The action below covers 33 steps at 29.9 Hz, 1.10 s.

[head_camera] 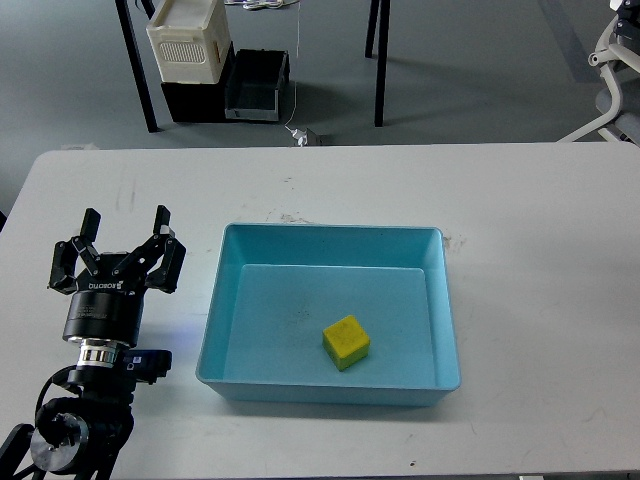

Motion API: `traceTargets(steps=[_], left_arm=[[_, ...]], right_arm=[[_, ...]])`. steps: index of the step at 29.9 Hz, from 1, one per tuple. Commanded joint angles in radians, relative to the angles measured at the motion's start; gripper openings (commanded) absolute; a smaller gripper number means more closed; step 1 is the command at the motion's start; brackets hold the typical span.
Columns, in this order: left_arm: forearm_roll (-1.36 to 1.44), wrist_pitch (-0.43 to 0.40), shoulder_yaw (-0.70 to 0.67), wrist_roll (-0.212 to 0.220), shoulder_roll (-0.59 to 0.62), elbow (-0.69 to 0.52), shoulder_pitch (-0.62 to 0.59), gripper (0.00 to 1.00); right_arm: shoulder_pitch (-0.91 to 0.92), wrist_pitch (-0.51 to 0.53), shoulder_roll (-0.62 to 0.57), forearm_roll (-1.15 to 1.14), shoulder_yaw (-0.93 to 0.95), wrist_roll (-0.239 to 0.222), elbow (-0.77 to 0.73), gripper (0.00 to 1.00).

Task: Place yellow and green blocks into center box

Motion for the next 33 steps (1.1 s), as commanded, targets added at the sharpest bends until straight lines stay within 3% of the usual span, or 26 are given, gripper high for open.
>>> traceTargets(steps=[1, 9, 14, 22, 33], left_arm=[[0.000, 0.000, 0.000, 0.000, -0.001, 0.000, 0.000, 1.00], [0.003, 0.000, -0.002, 0.000, 0.001, -0.002, 0.000, 1.00], [0.003, 0.000, -0.011, 0.002, 0.028, -0.002, 0.008, 1.00], [-0.011, 0.000, -0.072, 0.000, 0.061, -0.008, 0.040, 1.00], [-0.100, 0.000, -0.075, -0.001, 0.050, -0.003, 0.040, 1.00]], right_arm=[[-0.157, 0.000, 0.050, 0.003, 0.181, 0.025, 0.010, 1.00], [-0.489, 0.000, 0.182, 0.044, 0.508, 0.025, 0.149, 1.00], [-0.768, 0.000, 0.407, 0.046, 0.721, 0.027, 0.314, 1.00], [-1.085, 0.000, 0.718, 0.047, 0.723, 0.027, 0.575, 1.00], [-1.165, 0.000, 0.721, 0.153, 0.680, 0.030, 0.588, 1.00]])
